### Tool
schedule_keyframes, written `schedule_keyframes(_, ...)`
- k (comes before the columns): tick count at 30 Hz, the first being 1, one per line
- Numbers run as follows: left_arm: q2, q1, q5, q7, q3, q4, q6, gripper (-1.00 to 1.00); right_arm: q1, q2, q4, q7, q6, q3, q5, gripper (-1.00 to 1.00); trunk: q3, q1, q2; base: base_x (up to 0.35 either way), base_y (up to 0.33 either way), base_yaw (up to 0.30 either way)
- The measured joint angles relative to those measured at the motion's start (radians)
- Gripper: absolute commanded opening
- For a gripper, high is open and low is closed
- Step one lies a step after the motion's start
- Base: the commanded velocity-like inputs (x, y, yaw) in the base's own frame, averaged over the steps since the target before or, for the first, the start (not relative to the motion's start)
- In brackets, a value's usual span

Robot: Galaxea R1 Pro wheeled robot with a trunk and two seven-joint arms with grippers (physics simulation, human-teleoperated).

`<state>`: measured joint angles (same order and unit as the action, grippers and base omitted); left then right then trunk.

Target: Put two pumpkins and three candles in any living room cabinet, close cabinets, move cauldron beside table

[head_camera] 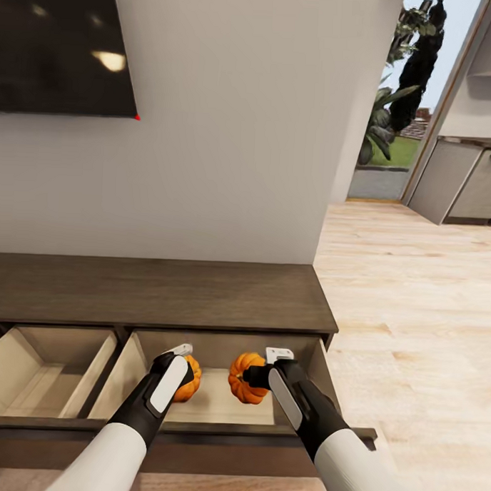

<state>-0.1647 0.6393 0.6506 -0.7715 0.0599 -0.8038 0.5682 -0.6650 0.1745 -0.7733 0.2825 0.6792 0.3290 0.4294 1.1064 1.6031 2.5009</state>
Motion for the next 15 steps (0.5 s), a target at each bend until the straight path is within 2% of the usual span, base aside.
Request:
schedule_keyframes(2, -0.001, 0.0, 0.001, 0.0, 0.002, 0.0, -0.002, -1.0, 0.0, 0.0, 0.0, 0.0, 0.0, 0.002, 0.0, -1.0, 0.008, 0.001, 0.0, 0.0, 0.0, 0.0)
schedule_keyframes(7, 0.0, 0.0, 0.001, 0.0, 0.041, 0.0, -0.004, -1.0, 0.0, 0.0, 0.0, 0.0, -0.001, 0.004, 0.0, -1.0, 0.027, 0.003, 0.002, 0.0, 0.0, 0.0)
schedule_keyframes(15, 0.0, 0.0, 0.0, 0.0, 0.046, 0.0, -0.005, -1.0, 0.0, 0.0, 0.0, -0.001, -0.002, 0.004, -0.001, -1.0, 0.027, 0.003, 0.002, 0.001, 0.0, 0.0)
